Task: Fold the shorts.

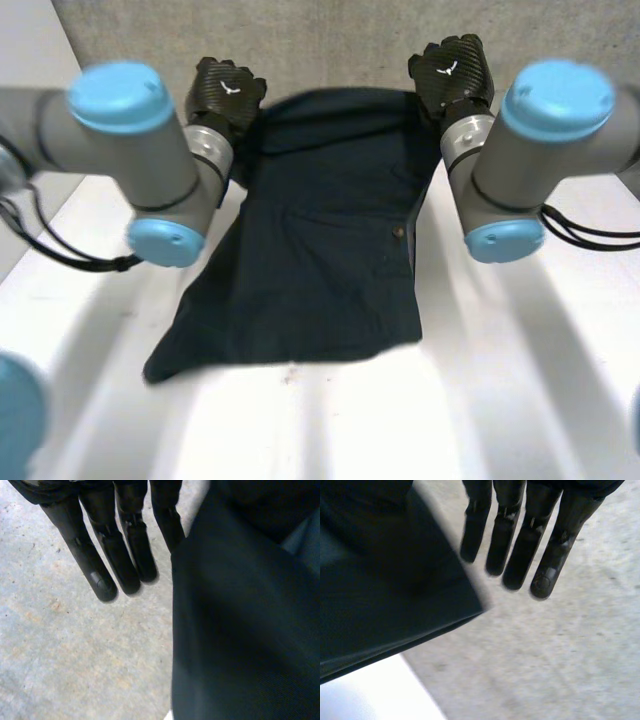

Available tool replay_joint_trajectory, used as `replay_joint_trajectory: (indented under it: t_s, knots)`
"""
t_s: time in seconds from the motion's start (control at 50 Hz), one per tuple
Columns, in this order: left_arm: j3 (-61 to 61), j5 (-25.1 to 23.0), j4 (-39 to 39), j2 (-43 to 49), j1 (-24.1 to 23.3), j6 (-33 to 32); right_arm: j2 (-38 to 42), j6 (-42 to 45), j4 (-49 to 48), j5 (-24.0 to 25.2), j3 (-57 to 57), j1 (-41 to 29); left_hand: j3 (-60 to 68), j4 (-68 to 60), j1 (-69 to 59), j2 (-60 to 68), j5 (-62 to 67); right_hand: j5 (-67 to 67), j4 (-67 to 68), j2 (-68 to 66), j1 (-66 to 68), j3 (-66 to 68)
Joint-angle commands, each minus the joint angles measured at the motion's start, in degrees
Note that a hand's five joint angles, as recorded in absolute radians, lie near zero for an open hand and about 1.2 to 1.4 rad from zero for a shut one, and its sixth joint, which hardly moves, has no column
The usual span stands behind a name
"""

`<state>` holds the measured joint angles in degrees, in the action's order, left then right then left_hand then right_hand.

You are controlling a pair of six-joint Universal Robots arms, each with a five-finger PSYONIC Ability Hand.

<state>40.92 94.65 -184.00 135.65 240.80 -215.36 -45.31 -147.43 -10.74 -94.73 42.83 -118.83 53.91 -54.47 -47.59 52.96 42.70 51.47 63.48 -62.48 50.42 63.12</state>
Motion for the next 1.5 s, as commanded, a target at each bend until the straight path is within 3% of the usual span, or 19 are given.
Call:
replay_joint_trajectory:
  t_s: [0.02,0.14,0.2,0.36,0.56,0.72,0.88,1.18,1.24,1.26,1.28,1.5]
  knots:
    - [-6.65,0.18,-15.14,11.48,-0.07,-1.90,9.01,9.35,-13.69,-1.33,-2.14,0.97,-43.91,44.47,37.59,-42.96,-42.70,-51.47,-53.48,52.48,-40.42,-53.12]
    - [0.71,0.97,-23.06,9.39,-0.51,-1.99,3.50,7.09,-7.91,-1.24,4.34,0.79,-43.91,44.47,37.59,-42.96,-42.70,-51.47,-53.48,52.48,-40.42,-53.12]
    - [4.85,0.97,-23.07,4.99,-0.16,-1.99,-0.56,4.27,-5.35,-0.63,7.69,1.15,-43.91,44.47,37.59,-42.96,-42.70,-51.47,-53.48,52.48,-40.42,-53.12]
    - [23.83,1.06,-22.19,-11.09,2.30,-1.29,-12.69,-4.17,7.65,7.71,20.17,2.38,-43.91,44.47,37.59,-42.96,-42.70,-51.47,-53.48,52.48,-40.42,-53.12]
    - [43.35,0.62,-17.45,-23.93,7.48,5.38,-14.72,-12.78,19.79,13.34,28.70,2.73,-43.91,44.47,37.59,-42.96,-42.70,-51.47,-53.48,52.48,-40.42,-53.12]
    - [50.57,-3.06,-8.23,-25.43,11.61,13.47,-8.32,-17.36,17.34,18.88,31.96,2.55,-42.52,43.07,36.20,-41.57,-41.31,-43.33,-45.34,44.34,-32.28,-44.98]
    - [51.19,-8.51,0.39,-23.51,17.41,16.90,-3.22,-17.71,9.44,18.80,31.96,2.29,-39.67,40.23,33.35,-38.73,-38.47,-27.18,-29.19,28.19,-16.13,-28.83]
    - [51.27,-9.31,1.19,-21.74,18.91,19.71,1.54,-17.27,5.38,18.71,29.24,1.76,-31.08,31.64,24.76,-30.14,-29.87,-17.92,-19.92,18.92,-6.87,-19.57]
    - [51.36,-9.22,1.28,-21.74,19.00,19.71,1.89,-17.27,5.21,18.62,28.54,1.50,-29.07,29.63,22.75,-28.13,-27.86,-4.86,-6.86,5.86,6.20,-6.51]
    - [51.45,-9.22,1.36,-21.65,19.00,19.80,1.72,-17.62,4.86,18.45,28.36,1.50,-26.56,27.12,20.24,-25.62,-25.35,12.86,10.85,-11.85,23.91,11.21]
    - [51.62,-9.22,1.36,-21.65,19.00,19.80,1.54,-17.71,4.59,18.27,28.27,1.50,-25.37,25.93,19.05,-24.43,-24.16,18.47,16.47,-17.47,29.52,16.82]
    - [53.47,-9.31,1.28,-21.74,19.09,19.71,-5.14,-17.98,3.36,13.87,29.76,1.67,-22.33,22.89,16.01,-21.39,-21.13,18.53,16.52,-17.52,29.58,16.88]
